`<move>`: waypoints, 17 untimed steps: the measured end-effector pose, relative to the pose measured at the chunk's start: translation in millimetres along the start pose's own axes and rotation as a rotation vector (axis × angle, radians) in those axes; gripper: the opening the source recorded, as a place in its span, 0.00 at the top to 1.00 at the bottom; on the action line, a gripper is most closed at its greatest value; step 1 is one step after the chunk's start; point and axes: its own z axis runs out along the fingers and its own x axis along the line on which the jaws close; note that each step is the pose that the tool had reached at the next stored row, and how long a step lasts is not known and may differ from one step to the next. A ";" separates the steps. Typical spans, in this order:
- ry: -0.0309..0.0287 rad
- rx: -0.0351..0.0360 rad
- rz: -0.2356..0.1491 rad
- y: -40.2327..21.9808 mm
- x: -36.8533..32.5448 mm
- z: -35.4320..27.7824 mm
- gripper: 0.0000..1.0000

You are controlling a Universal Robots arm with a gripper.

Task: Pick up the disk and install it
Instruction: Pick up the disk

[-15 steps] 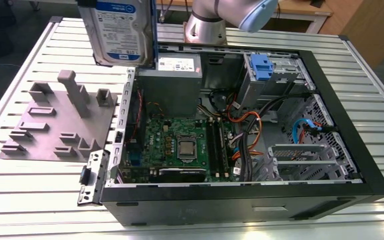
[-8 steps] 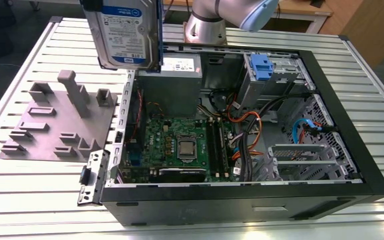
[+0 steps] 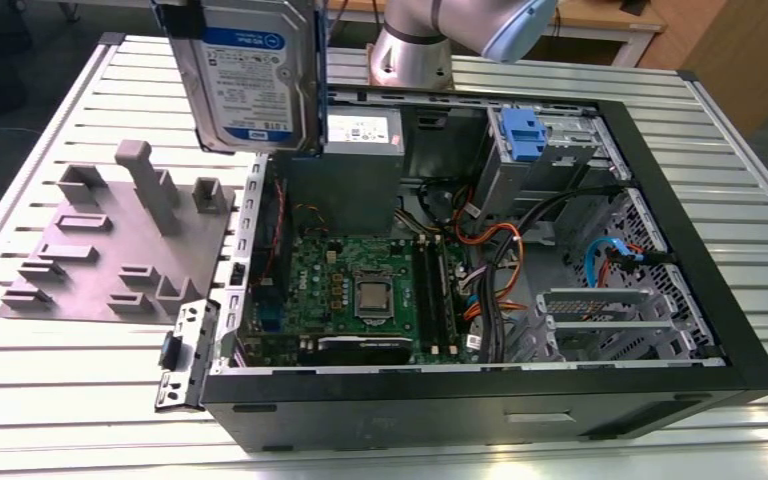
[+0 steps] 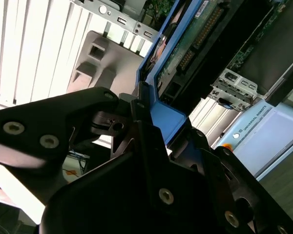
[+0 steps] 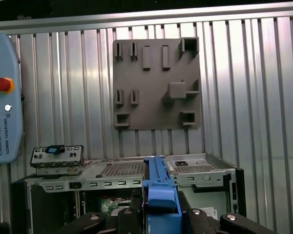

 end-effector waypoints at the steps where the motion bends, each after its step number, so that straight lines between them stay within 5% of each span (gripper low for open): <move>1: 0.0002 -0.0002 0.000 -1.9 0.7 0.4 0.64; 17: 0.0002 -0.0001 -0.001 -64.0 -2.8 3.5 0.64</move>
